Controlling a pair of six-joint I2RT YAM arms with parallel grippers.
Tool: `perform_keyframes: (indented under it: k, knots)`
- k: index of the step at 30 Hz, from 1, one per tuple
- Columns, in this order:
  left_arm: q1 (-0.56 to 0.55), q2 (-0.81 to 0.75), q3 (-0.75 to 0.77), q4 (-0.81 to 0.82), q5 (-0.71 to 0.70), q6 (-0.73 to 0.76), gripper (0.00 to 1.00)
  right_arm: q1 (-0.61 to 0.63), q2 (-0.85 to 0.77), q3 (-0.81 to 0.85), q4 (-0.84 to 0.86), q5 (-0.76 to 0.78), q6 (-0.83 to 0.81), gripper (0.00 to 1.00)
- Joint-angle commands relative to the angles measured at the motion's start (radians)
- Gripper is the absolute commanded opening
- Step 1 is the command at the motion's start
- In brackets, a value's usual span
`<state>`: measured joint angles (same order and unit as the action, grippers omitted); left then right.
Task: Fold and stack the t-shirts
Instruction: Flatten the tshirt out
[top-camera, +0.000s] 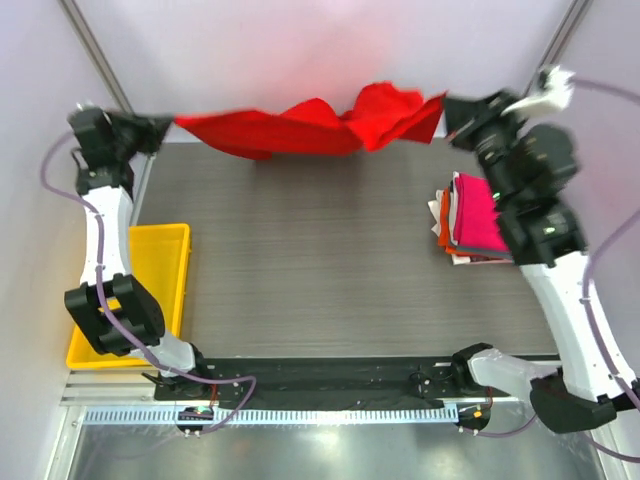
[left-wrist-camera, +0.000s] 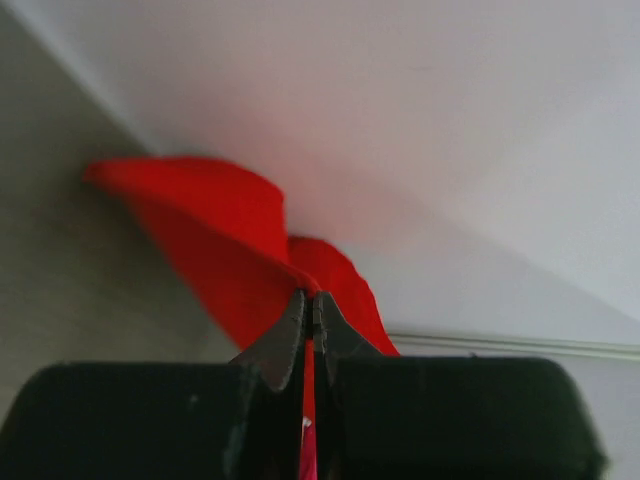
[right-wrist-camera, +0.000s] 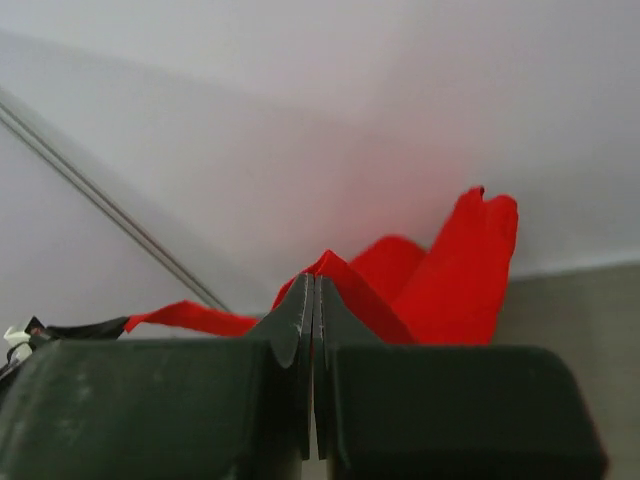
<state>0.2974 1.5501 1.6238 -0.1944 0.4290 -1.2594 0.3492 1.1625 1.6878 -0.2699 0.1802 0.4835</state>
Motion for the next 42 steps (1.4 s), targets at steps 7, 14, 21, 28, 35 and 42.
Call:
perform_keyframes:
  k: [7,14,21,28,35,42]
  knots:
    - [-0.056,-0.278,-0.671,0.102,0.001,0.190,0.00,-0.004,-0.368,-0.872,0.069,0.030,0.190,0.01]
    - [-0.090,-0.390,-0.993,0.079,-0.021,0.284,0.00,-0.004,-0.627,-1.140,-0.086,-0.010,0.266,0.01]
    - [-0.090,-0.490,-1.124,-0.057,-0.059,0.333,0.00,-0.004,-0.881,-1.315,-0.244,-0.108,0.385,0.01]
    - [-0.089,-0.633,-1.196,-0.149,-0.131,0.327,0.00,-0.004,-0.948,-1.271,-0.331,-0.061,0.347,0.01]
    - [-0.087,-0.616,-1.139,-0.180,-0.167,0.330,0.00,-0.003,-0.746,-1.260,-0.267,-0.090,0.316,0.01]
    - [-0.072,-0.530,-0.975,-0.224,-0.135,0.370,0.00,-0.004,-0.528,-1.041,-0.161,-0.048,0.228,0.01]
